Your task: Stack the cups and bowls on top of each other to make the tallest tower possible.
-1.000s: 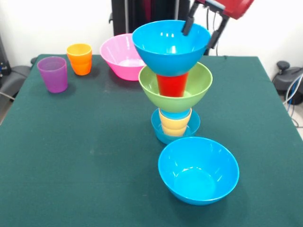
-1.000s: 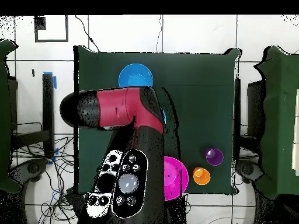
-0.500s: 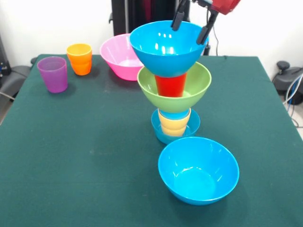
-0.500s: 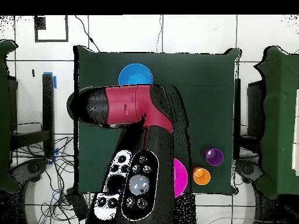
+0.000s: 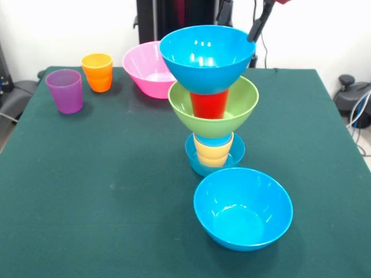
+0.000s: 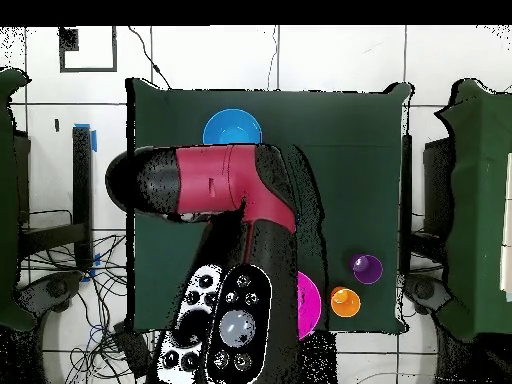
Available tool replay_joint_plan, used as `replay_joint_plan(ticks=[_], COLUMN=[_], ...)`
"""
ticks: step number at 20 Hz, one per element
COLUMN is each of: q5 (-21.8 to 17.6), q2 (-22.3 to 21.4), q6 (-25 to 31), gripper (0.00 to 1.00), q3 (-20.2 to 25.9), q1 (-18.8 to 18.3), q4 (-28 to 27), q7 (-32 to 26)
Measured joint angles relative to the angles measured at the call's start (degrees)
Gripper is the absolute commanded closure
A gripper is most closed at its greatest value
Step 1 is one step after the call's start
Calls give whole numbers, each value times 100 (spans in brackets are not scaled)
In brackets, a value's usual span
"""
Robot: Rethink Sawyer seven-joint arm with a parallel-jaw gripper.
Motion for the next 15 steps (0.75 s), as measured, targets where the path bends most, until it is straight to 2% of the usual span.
replay_joint_plan(ticks=[8, 15], q5=[-20, -172], q2=[-242, -402], q6=[479, 651], gripper=[0, 0], q3=[-188, -425], q1=[50, 101], q4=[-40, -126], q7=[0, 0])
